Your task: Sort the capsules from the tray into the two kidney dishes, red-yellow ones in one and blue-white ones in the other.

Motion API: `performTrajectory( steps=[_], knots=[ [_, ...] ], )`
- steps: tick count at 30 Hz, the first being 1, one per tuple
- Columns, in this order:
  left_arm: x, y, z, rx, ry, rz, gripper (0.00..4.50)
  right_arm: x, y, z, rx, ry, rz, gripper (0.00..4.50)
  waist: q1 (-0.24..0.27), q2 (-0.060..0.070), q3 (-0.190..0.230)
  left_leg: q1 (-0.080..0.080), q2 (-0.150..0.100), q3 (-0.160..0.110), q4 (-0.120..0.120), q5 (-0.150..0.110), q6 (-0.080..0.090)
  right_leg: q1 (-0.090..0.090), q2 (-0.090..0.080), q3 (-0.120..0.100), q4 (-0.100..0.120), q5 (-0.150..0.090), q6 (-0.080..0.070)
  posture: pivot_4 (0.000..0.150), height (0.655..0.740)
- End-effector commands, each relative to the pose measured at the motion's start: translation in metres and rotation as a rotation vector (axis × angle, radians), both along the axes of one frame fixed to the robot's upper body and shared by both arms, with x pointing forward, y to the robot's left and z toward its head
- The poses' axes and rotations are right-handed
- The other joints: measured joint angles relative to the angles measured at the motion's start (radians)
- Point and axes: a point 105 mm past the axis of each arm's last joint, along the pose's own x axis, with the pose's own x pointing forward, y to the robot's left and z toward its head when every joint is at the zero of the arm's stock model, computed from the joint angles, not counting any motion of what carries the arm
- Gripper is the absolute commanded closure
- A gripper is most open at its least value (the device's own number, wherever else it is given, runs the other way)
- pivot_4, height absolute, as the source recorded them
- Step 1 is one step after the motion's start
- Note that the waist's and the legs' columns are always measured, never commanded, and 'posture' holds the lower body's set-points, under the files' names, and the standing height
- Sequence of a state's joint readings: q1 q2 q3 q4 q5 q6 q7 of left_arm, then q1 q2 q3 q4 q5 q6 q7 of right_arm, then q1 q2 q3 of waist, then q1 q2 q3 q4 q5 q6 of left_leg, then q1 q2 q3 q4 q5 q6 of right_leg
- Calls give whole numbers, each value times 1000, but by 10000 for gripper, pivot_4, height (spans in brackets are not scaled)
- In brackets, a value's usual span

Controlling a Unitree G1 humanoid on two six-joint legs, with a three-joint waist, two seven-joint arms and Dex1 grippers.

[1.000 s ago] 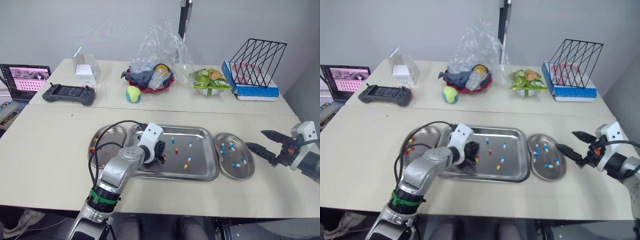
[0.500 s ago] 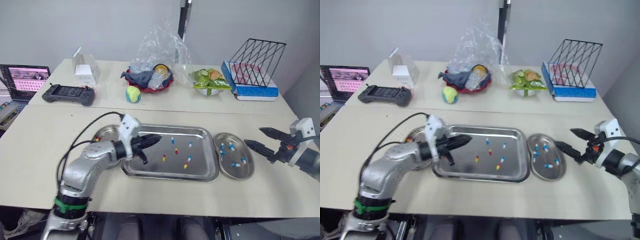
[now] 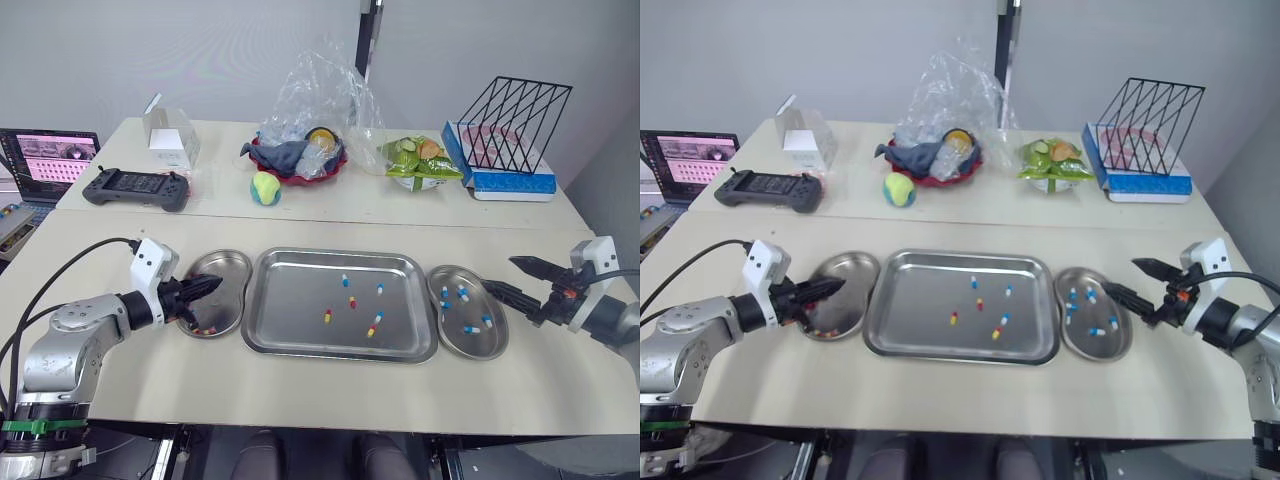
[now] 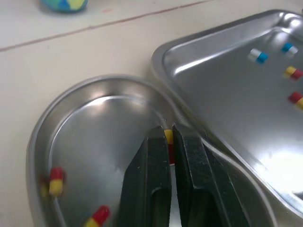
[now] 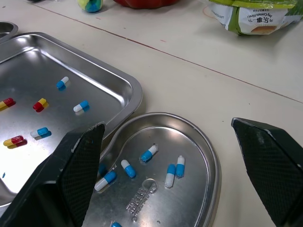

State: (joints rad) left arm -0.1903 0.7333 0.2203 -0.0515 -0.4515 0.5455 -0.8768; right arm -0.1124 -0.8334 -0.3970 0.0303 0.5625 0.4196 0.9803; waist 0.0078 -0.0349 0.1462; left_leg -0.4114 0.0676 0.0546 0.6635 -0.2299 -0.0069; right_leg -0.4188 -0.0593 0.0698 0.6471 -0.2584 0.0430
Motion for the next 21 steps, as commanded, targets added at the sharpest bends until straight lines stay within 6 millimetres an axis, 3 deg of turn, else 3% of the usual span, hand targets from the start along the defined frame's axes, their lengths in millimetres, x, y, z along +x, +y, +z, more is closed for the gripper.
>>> performTrajectory(
  steps=[1, 4, 5, 16, 21],
  knots=[
    [0, 1, 11, 23, -39, -20, 44727, 1, 3, 11, -14, -49, 14, 0, 1, 0, 0, 0, 0, 0, 0, 0, 0, 0, 0, 0, 0, 0, 0, 1500, 7334],
    [2, 6, 11, 6, -33, 1, 44727, 0, 2, 13, -16, -51, 14, 0, 1, 0, 0, 0, 0, 0, 0, 0, 0, 0, 0, 0, 0, 0, 0, 1500, 7334],
    [2, 7, 11, 4, -31, -3, 37338, 0, 1, 13, -20, -50, 12, 0, 0, 0, 0, 0, 0, 0, 0, 0, 0, 0, 0, 0, 0, 0, 0, 1500, 7334],
    [-2, 53, 30, -49, -67, 42, 627, -6, -20, 21, -60, -22, -24, 0, 1, 0, 0, 0, 0, 1, 0, 0, 0, -1, 0, 0, 0, 0, 0, 1500, 7334],
    [-18, 82, 36, -116, -72, 78, 89, -6, -44, 27, 45, 26, -115, 0, -3, 0, 0, -1, 1, 1, 0, 0, 0, -1, 0, 0, 0, 0, 0, 1500, 7334]
  ],
)
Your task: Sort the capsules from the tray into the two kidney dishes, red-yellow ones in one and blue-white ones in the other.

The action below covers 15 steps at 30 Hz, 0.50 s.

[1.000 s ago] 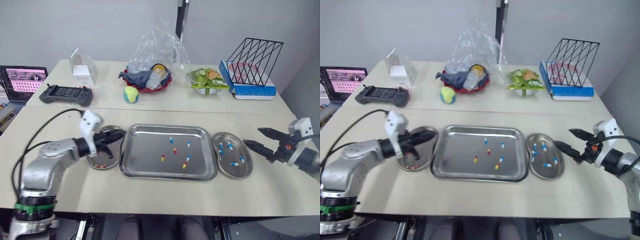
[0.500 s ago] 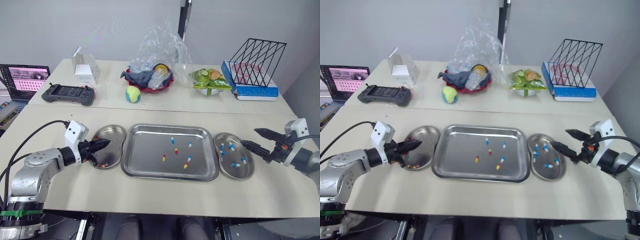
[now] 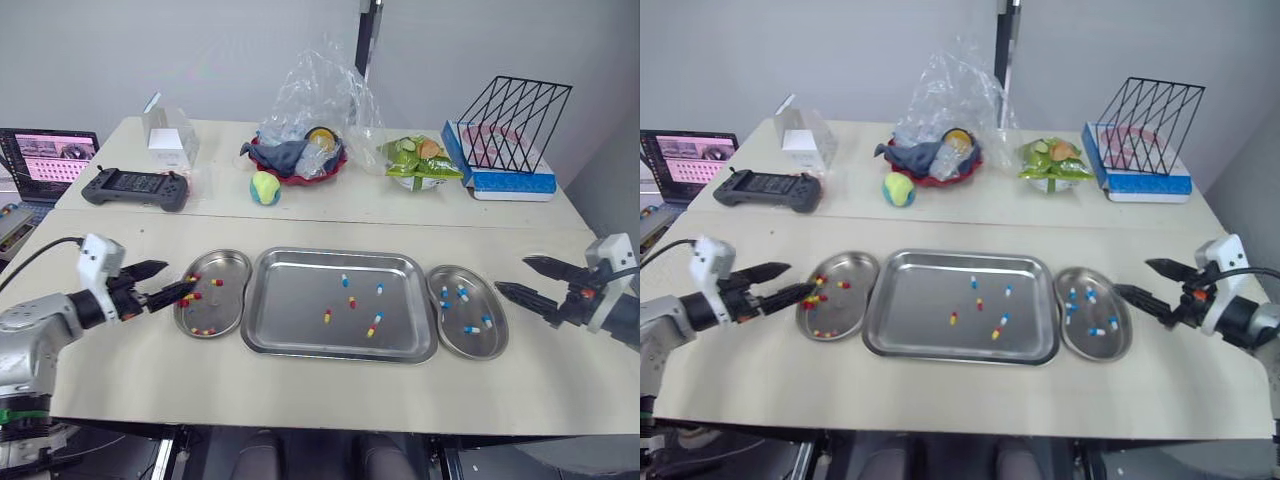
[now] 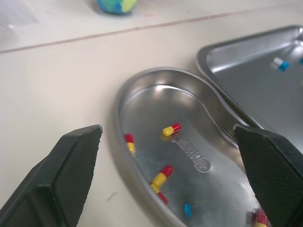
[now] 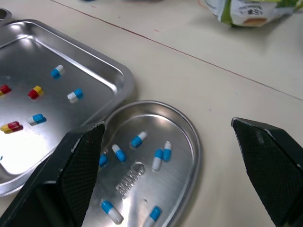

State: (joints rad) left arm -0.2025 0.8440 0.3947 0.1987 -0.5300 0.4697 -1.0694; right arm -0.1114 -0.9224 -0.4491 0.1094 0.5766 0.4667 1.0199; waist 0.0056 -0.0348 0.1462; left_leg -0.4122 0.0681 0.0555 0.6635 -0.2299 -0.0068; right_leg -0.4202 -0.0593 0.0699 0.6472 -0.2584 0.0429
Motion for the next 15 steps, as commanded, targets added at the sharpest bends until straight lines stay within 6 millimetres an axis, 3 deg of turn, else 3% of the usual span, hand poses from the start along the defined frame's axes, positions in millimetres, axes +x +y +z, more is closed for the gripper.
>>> performTrajectory(
  steps=[1, 12, 15],
  knots=[
    [-10, 22, 13, 11, -51, 27, 89, -1, -17, 18, 59, -27, -62, 0, -2, 0, 0, 0, 0, 0, 0, 0, 0, 0, 0, 0, 0, 0, 0, 1500, 7334],
    [-6, 57, 17, 174, -163, 174, 89, 1, -21, 14, -24, -59, -63, 0, -3, 0, 0, 0, 0, 0, 0, 0, 0, 0, 0, 0, 0, 0, 0, 1500, 7334],
    [-5, 56, 15, 186, -165, 164, 89, 2, -21, 16, -32, -74, -63, 0, -2, 0, 0, 0, 0, 0, 0, 0, 0, 0, 0, 0, 0, 0, 0, 1500, 7334]
  ],
)
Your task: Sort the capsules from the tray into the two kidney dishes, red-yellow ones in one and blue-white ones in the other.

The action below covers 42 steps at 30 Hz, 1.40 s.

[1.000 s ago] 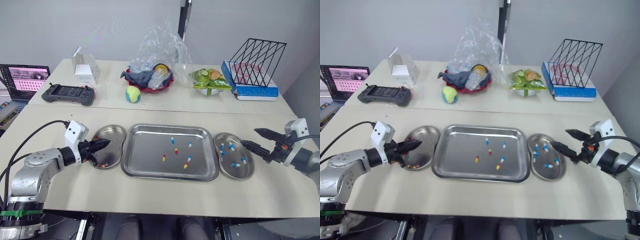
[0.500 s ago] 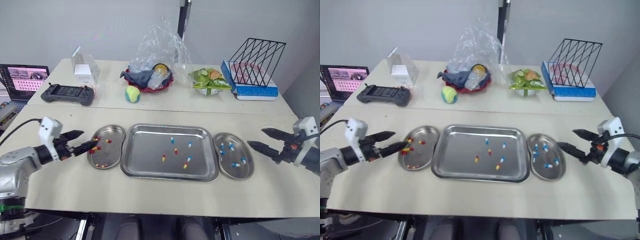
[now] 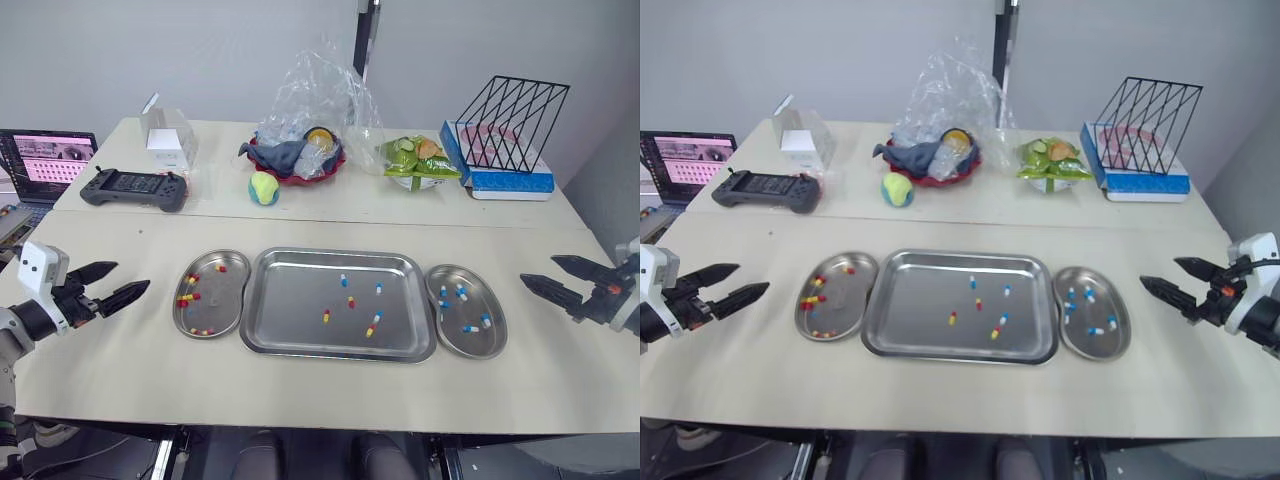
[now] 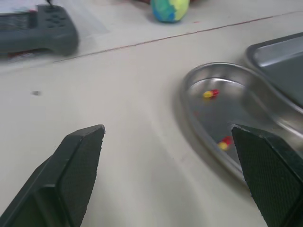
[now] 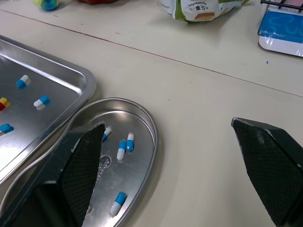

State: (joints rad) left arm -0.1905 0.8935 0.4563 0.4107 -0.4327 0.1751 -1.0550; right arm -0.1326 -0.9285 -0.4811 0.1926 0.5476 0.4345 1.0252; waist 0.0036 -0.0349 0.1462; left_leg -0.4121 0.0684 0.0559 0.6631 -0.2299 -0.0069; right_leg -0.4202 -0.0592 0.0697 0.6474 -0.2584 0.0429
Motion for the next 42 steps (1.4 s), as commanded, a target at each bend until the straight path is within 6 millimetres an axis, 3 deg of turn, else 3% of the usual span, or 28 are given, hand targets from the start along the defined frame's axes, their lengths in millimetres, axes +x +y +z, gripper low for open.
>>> performTrajectory(
  steps=[1, 4, 12, 17, 22, 25, 27, 29, 31, 37, 42],
  knots=[
    [-1, 1, 11, 11, -9, -30, 89, 1, -2, 14, -37, -59, 4, 0, 1, 0, 0, 0, 0, 0, 0, 0, 0, 0, 0, 0, 0, 0, 0, 1500, 7334],
    [-6, -4, 14, -70, 44, -88, 89, 0, -2, 14, -48, -65, 8, 0, -1, 0, 0, 0, 0, 0, 0, 0, 0, -1, 0, 0, 0, 0, 0, 1500, 7334],
    [-4, -5, 17, -64, 33, -90, 89, 0, 2, 14, -47, -55, 33, 0, -2, 0, 0, 0, 0, 0, 0, 0, 0, -1, 0, 0, 0, 0, 0, 1500, 7334],
    [-7, -21, 25, -146, 69, -176, 89, -2, 5, 14, -59, -52, 49, 0, -2, 0, 0, 0, 0, 0, 0, 0, 0, -1, 0, 0, 0, 0, 0, 1500, 7334],
    [1, -75, 36, -98, 87, -339, 89, -4, 10, 14, -66, -50, 71, 0, 6, 0, 0, -1, 0, 0, 0, 0, 0, 0, 0, 0, 0, 0, 0, 1500, 7334],
    [8, -121, 39, -56, 93, -426, 89, -4, 12, 14, -69, -51, 79, 0, 9, 0, 0, -1, 0, 0, 0, 0, 0, 0, 0, 0, 0, 0, 0, 1500, 7334],
    [9, -142, 42, -42, 68, -464, 89, -4, 13, 14, -71, -50, 81, 0, 8, 0, 0, -1, 0, 0, 1, 0, 0, 0, 0, 0, 0, 0, 0, 1500, 7334],
    [10, -157, 42, -51, 61, -471, 89, -4, 12, 12, -77, -45, 80, 0, 3, 0, 0, -1, 0, 0, 1, 0, 0, 0, 0, 0, 0, 0, 0, 1500, 7334],
    [5, -185, 36, -74, 86, -518, 89, -4, 12, 12, -79, -44, 79, 0, 0, 0, 0, -1, 0, -1, 1, 0, 0, 0, 1, 0, 1, 0, 0, 1500, 7334],
    [-13, -231, 13, -82, 148, -575, 89, -4, 13, 11, -78, -45, 82, 0, -2, 0, 0, -1, 0, -1, 1, 0, 0, 0, 1, 1, 0, 0, 0, 1500, 7334],
    [-14, -251, -9, -46, 161, -504, 89, -5, 13, 11, -80, -44, 80, 0, 0, 0, 0, 0, -1, -1, 1, 0, 0, 1, 0, 1, 0, 0, 0, 1500, 7334]
  ],
)
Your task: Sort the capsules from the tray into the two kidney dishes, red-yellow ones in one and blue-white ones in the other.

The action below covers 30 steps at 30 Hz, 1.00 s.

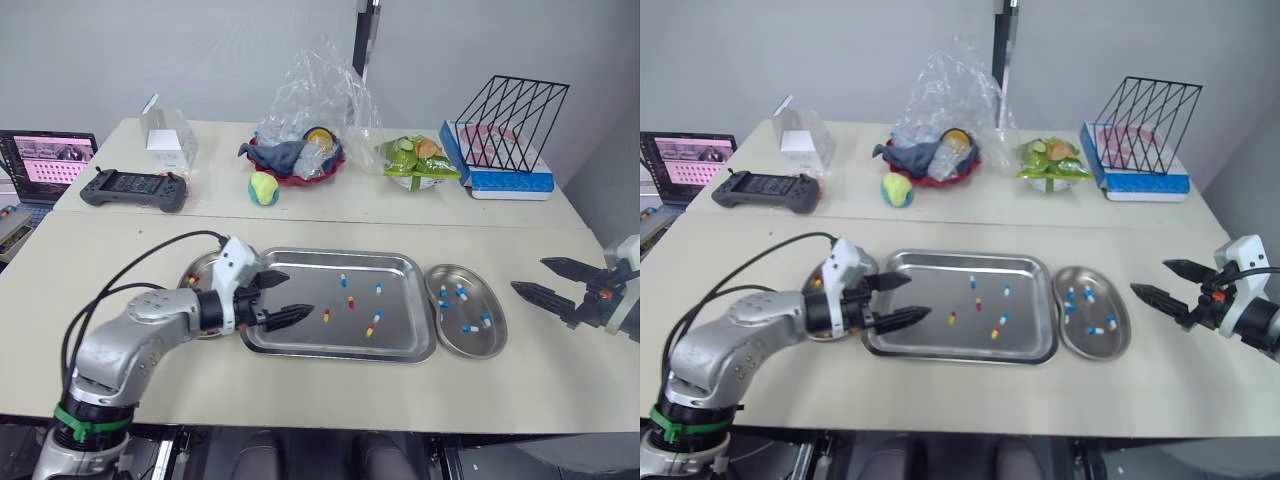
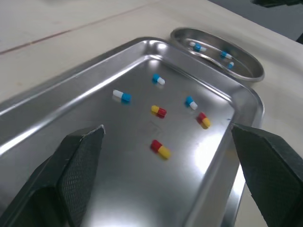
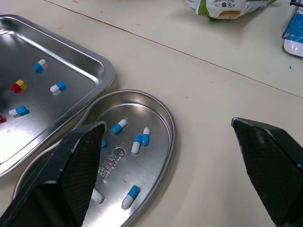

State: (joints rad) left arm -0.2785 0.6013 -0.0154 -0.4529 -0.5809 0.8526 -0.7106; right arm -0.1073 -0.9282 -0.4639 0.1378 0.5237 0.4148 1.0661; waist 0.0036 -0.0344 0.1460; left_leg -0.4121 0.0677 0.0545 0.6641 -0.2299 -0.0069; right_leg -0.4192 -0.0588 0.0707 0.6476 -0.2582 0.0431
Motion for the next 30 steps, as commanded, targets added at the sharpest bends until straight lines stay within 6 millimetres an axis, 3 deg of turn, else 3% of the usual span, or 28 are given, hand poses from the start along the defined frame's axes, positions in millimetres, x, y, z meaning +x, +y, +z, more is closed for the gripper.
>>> performTrajectory(
  steps=[1, 11, 16, 28, 30],
  knots=[
    [0, -11, -6, 49, -45, 39, 89, -1, 0, 13, -26, -52, 6, 0, 1, 0, 0, 0, 0, 0, 0, 0, 0, 0, 0, 0, 0, 0, 0, 1500, 7334],
    [-1, -33, -30, 24, -1, 95, 89, -2, -1, 12, -31, -64, -9, 0, 7, 0, 0, 0, 0, 0, 0, 0, 0, 0, 0, 0, 0, 0, 0, 1500, 7334],
    [11, -35, -45, 127, -16, 162, 89, -5, -4, 13, -40, -70, -20, 0, 8, 0, 0, 1, -1, 0, 1, 0, 0, 1, 0, 0, 0, 0, 0, 1500, 7334],
    [23, -56, -50, 193, 5, 195, 89, -12, -9, 13, -41, -89, -60, 0, 8, 1, 0, 1, -1, -1, 1, 0, 0, 2, 0, 0, 0, 0, 0, 1500, 7334],
    [24, -55, -51, 223, -3, 198, 5721, -12, -9, 13, -42, -90, -62, 0, 8, 1, -1, 1, -1, -1, 1, 0, 0, 2, 0, 0, 0, 0, 0, 1500, 7334]
  ],
)
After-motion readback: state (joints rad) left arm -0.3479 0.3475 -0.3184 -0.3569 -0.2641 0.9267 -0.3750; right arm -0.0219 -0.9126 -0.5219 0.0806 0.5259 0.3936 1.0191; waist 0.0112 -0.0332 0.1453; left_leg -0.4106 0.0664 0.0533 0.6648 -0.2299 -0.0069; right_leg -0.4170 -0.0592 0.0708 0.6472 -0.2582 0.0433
